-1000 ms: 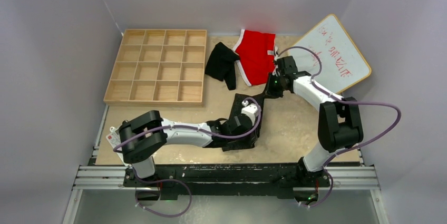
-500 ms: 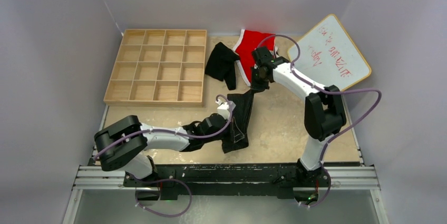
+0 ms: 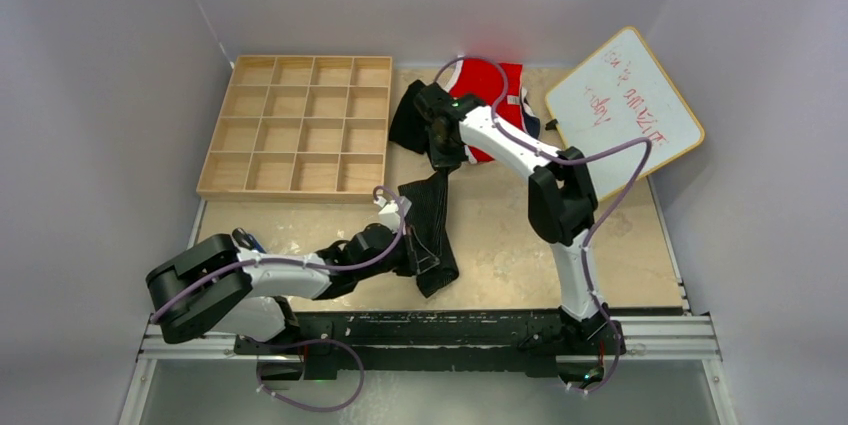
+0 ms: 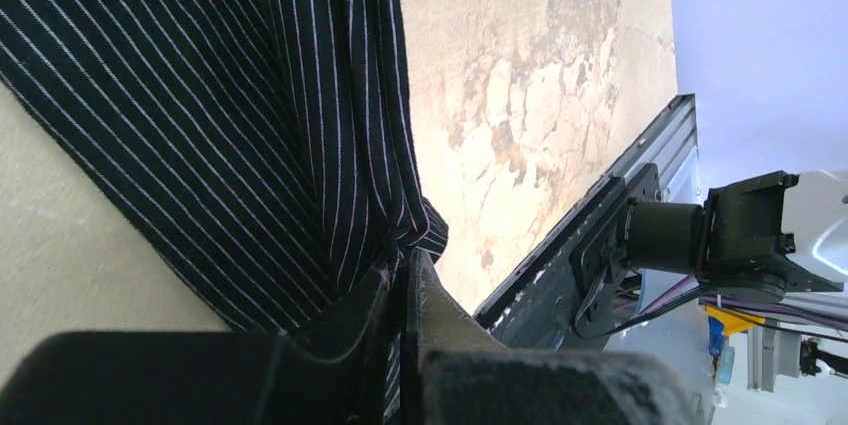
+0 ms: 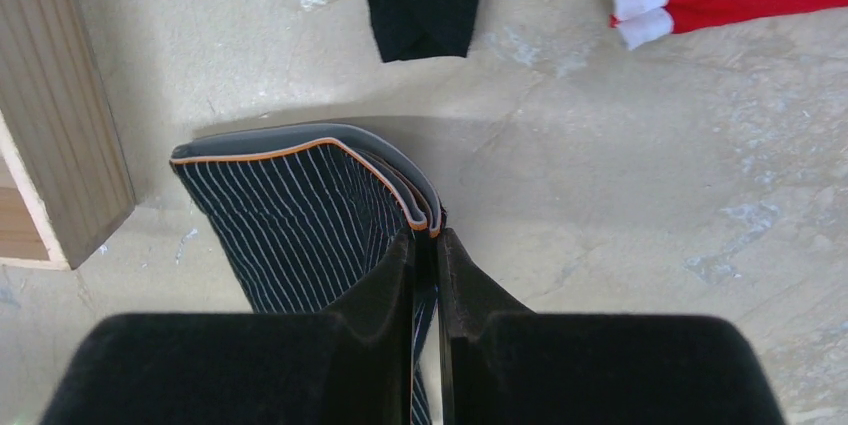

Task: Roll the underwear
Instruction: Fold the underwear at the center of the board.

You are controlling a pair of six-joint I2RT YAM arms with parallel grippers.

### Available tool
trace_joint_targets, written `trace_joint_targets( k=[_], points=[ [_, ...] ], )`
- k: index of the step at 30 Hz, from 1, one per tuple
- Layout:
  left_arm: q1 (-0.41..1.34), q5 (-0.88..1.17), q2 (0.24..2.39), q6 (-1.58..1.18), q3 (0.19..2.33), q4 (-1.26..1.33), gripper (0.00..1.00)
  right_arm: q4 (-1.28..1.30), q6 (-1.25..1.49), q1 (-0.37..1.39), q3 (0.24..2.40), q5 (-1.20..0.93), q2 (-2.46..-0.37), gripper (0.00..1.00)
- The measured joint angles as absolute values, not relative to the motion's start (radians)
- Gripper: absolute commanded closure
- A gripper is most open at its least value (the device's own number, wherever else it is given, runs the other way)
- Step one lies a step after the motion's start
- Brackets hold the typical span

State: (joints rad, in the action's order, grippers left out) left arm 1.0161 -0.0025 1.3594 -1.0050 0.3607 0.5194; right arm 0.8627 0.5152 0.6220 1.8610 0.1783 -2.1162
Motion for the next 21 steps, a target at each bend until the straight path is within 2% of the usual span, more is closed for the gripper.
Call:
trace_joint_targets(
  k=[10, 14, 16, 19, 21],
  points=[
    [1.009, -0.042, 1.231, -1.093, 0.229, 0.538, 1.0, 0.969, 0.517, 0.715, 2.059, 0.249, -2.256, 0.94],
    [1.009, -0.06, 1.197, -1.129, 0.197, 0.538, 0.97, 0.987, 0.517, 0.74, 2.094, 0.258, -2.273, 0.94],
    [1.009, -0.061, 1.196, -1.145, 0.192, 0.538, 0.86, 0.99, 0.517, 0.752, 2.104, 0.268, -2.273, 0.94],
    [1.009, -0.056, 1.196, -1.165, 0.185, 0.538, 0.63, 0.981, 0.517, 0.769, 2.107, 0.273, -2.273, 0.94],
    [1.01, -0.045, 1.196, -1.17, 0.181, 0.535, 0.53, 0.966, 0.516, 0.781, 2.107, 0.279, -2.273, 0.94]
  ],
)
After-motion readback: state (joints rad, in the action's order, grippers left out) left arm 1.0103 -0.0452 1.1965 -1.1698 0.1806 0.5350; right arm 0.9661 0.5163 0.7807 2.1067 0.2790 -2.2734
